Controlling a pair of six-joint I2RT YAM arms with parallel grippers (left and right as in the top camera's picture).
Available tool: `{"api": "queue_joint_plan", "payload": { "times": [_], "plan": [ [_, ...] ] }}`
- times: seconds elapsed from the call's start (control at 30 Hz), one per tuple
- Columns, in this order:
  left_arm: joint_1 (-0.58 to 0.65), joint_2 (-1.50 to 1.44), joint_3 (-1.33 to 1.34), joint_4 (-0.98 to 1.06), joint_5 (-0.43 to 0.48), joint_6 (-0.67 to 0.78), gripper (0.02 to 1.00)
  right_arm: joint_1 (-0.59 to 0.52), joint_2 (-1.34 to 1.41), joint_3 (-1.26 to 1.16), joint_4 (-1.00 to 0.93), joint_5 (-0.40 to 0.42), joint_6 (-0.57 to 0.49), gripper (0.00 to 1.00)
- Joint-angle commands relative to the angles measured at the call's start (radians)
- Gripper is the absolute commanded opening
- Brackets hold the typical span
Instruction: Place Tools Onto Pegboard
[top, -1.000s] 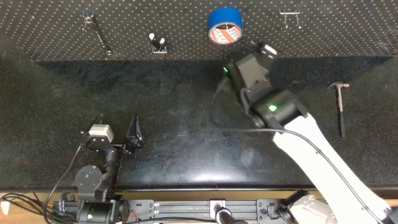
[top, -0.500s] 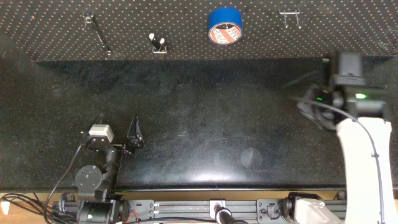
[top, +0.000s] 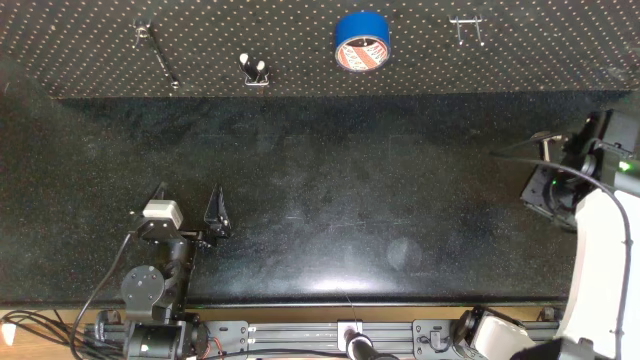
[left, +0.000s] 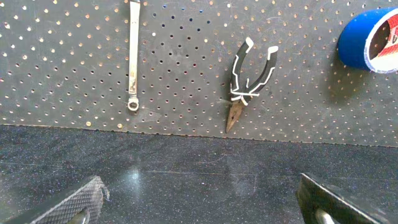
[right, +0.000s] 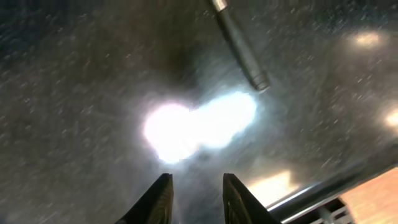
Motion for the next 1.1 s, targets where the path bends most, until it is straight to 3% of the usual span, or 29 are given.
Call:
{"api": "queue_joint_plan", "payload": {
  "times": [0.03,0.17,0.43,0.47,0.57,0.6,0.67,1.1],
  "plan": [
    [0.004,-0.01,-0.001,-0.006,0.018,-0.002,0.993,-0.065,0.1,-0.006,0.052,0.072,-0.134,0.292],
    [0.004,-0.01,-0.001,-0.006,0.018,-0.002,0.996,-0.108,0.205,0.01,0.069,0.244,-0.144,0.297],
    [0.004,-0.01,-0.001,-0.006,0.018,-0.002,0.996,-0.129,0.343,0.1,0.113,0.238,-0.363,0.294],
    [0.004,-0.01,-0.001,-0.006,0.018,-0.002,0.996,-0.129,0.357,0.109,0.13,0.202,-0.396,0.294],
    [0.004,-0.01,-0.001,-0.006,0.018,-0.002,0.996,-0.129,0.385,0.127,0.19,-0.03,-0.558,0.294],
    [0.004,-0.01,-0.001,-0.006,0.018,-0.002,0.996,-0.131,0.394,0.128,0.211,-0.055,-0.583,0.38],
    [0.004,-0.01,-0.001,-0.006,0.018,-0.002,0.996,-0.136,0.414,0.129,0.235,-0.051,-0.594,0.61],
    [0.004,-0.01,-0.001,-0.006,0.018,-0.002,0.996,-0.152,0.501,0.132,0.274,-0.054,-0.636,0.617]
  ]
}}
